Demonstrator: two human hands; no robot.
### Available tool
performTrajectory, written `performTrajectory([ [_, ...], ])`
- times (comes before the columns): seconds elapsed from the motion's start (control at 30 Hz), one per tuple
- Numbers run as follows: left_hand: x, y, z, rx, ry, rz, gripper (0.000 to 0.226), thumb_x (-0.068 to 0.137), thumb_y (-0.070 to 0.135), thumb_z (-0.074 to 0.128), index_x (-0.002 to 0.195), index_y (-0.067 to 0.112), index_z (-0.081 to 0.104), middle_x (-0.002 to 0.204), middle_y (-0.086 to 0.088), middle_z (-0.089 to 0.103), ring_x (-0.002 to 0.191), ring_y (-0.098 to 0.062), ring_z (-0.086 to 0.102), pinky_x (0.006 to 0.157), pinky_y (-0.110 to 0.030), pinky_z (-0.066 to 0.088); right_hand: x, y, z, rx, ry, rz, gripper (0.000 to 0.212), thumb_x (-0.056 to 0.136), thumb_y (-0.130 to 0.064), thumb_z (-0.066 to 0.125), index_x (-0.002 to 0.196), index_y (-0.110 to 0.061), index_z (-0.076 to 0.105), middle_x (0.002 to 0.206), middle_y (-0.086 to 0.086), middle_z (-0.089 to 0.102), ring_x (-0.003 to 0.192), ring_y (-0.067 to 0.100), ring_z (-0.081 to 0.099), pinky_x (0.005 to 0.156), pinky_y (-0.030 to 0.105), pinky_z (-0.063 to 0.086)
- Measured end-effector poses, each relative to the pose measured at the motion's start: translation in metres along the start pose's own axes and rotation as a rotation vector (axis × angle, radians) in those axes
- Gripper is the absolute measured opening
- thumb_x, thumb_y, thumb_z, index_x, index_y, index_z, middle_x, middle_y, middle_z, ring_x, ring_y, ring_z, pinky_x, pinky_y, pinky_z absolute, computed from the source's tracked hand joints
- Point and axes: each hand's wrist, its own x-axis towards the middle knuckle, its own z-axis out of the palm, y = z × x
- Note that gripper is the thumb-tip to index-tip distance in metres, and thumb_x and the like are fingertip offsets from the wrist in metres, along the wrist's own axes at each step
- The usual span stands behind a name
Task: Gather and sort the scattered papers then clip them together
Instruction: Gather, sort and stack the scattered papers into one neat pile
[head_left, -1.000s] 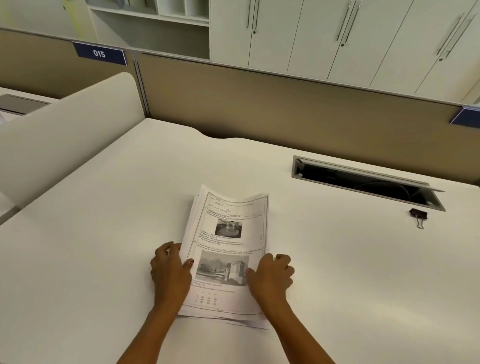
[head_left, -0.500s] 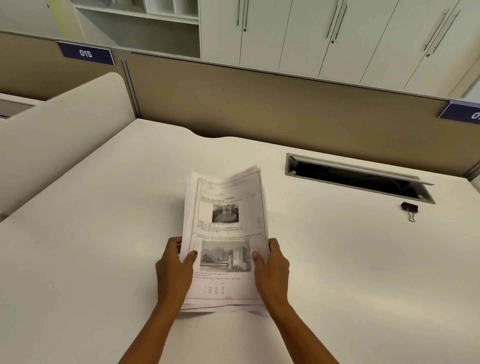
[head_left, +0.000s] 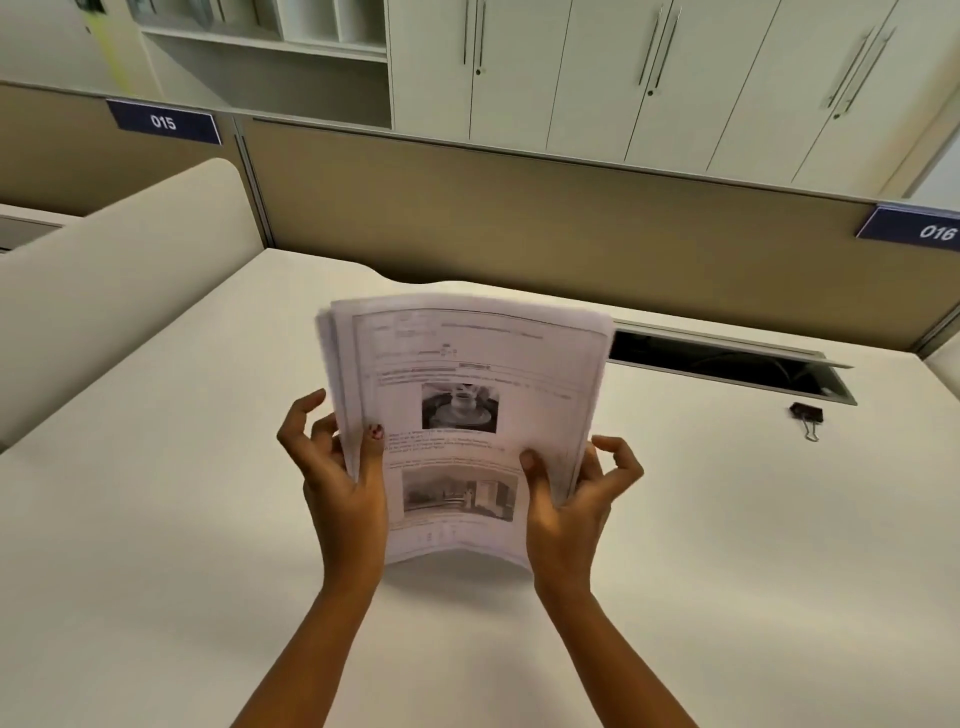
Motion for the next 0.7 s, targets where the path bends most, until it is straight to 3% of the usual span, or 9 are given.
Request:
performTrajectory([
  [0.1, -0.003, -0.002, 0.002, 0.034, 0.003, 0.022, 0.031, 0.096, 0.032, 0.04, 0.125, 0.021, 0.033, 0.122, -0.002, 0.055, 0.103, -0.02, 0.062, 0.073, -0.023, 0.057, -0.002, 0.001, -0.003, 0.024, 0.001, 0.014, 0.042, 0.084, -0.028, 0.062, 0.109, -0.034, 0.029, 0.119, 0.004, 0.059, 0.102, 0.023, 0.066, 0.073, 0.034, 0.061],
  [0.2, -0.006, -0.005, 0.005, 0.075, -0.002, 0.0, 0.032, 0.095, 0.039, 0.032, 0.118, 0.018, 0.04, 0.118, -0.006, 0.058, 0.097, -0.023, 0.062, 0.069, -0.018, 0.056, -0.003, 0.004, -0.006, -0.025, 0.014, -0.005, 0.018, 0.089, -0.035, 0.046, 0.105, -0.03, 0.038, 0.108, -0.011, 0.063, 0.091, 0.016, 0.069, 0.068, 0.032, 0.062],
  [0.3, -0.008, -0.001, 0.007, 0.07, 0.013, 0.024, 0.023, 0.095, 0.035, 0.031, 0.107, 0.019, 0.041, 0.116, -0.006, 0.058, 0.094, -0.022, 0.061, 0.067, -0.013, 0.054, -0.001, 0.001, -0.004, -0.032, 0.026, -0.023, 0.036, 0.086, -0.061, 0.04, 0.1, -0.027, 0.042, 0.096, -0.028, 0.063, 0.086, 0.011, 0.068, 0.065, 0.026, 0.061],
  [0.37, -0.007, 0.005, 0.007, 0.056, 0.019, 0.043, 0.017, 0.095, 0.031, 0.031, 0.103, 0.02, 0.04, 0.11, -0.003, 0.058, 0.09, -0.016, 0.06, 0.066, -0.01, 0.052, 0.004, -0.004, -0.003, -0.042, 0.039, -0.081, 0.04, 0.086, -0.065, 0.039, 0.097, -0.027, 0.042, 0.093, -0.028, 0.063, 0.081, 0.004, 0.066, 0.061, 0.018, 0.057],
  [0.5, -0.004, 0.009, 0.004, -0.037, 0.0, 0.035, 0.021, 0.095, 0.03, 0.03, 0.108, 0.016, 0.04, 0.099, 0.008, 0.057, 0.084, -0.001, 0.059, 0.063, -0.01, 0.049, 0.012, -0.008, -0.005, -0.05, 0.049, -0.138, 0.017, 0.094, -0.027, 0.034, 0.095, -0.012, 0.04, 0.088, -0.019, 0.061, 0.071, -0.004, 0.06, 0.055, 0.01, 0.049],
  [0.6, -0.005, 0.003, 0.003, -0.057, -0.041, 0.023, 0.031, 0.095, 0.031, 0.029, 0.119, 0.013, 0.038, 0.104, 0.004, 0.057, 0.086, -0.003, 0.06, 0.063, -0.012, 0.051, 0.006, -0.002, -0.006, -0.077, 0.02, -0.126, 0.03, 0.092, -0.05, 0.038, 0.099, -0.021, 0.042, 0.098, 0.001, 0.062, 0.078, 0.006, 0.064, 0.059, 0.016, 0.055],
  [0.7, -0.009, -0.011, 0.001, 0.01, -0.117, -0.022, 0.034, 0.092, 0.035, 0.032, 0.119, 0.016, 0.039, 0.107, 0.002, 0.06, 0.087, -0.005, 0.063, 0.064, -0.02, 0.057, -0.005, 0.019, -0.01, -0.106, 0.002, -0.031, 0.046, 0.081, -0.073, 0.039, 0.102, -0.032, 0.042, 0.108, -0.001, 0.061, 0.088, 0.015, 0.065, 0.07, 0.027, 0.061],
])
